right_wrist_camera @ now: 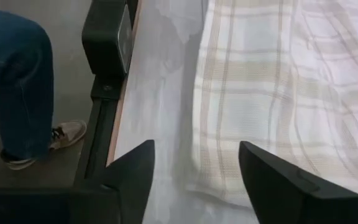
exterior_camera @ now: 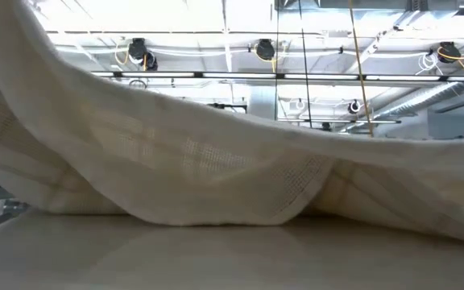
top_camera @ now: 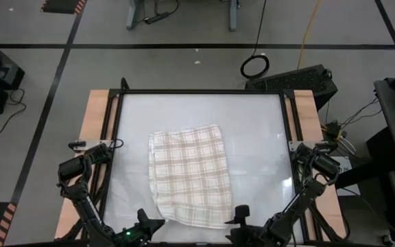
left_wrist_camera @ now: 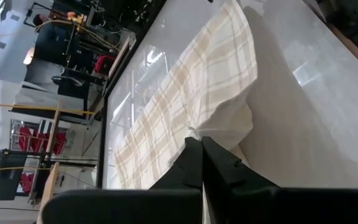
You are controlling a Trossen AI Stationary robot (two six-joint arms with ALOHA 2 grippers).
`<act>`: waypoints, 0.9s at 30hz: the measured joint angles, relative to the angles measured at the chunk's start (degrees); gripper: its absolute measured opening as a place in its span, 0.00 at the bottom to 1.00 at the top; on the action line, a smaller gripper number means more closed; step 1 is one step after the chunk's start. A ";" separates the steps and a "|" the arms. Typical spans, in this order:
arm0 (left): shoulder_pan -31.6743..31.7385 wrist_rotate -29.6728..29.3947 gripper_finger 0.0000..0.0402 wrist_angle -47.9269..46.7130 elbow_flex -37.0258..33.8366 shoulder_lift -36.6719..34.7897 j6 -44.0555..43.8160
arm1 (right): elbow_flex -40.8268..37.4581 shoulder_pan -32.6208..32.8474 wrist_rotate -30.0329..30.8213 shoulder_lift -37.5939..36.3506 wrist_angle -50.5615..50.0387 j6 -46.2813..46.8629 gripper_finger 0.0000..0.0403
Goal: Roll towel
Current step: Roll the white towel
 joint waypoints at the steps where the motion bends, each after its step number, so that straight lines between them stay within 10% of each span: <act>1: 0.00 0.00 0.00 0.12 0.00 0.00 0.00 | 0.00 0.00 -0.01 0.07 0.00 -0.02 0.51; 18: 0.00 0.00 0.00 0.43 0.00 0.00 -0.17 | 0.00 -2.44 -2.55 2.14 2.15 -7.20 0.31; 27: 0.00 0.00 0.00 -0.09 0.00 0.00 -1.40 | 0.00 -3.54 -3.42 2.42 0.79 -7.56 0.03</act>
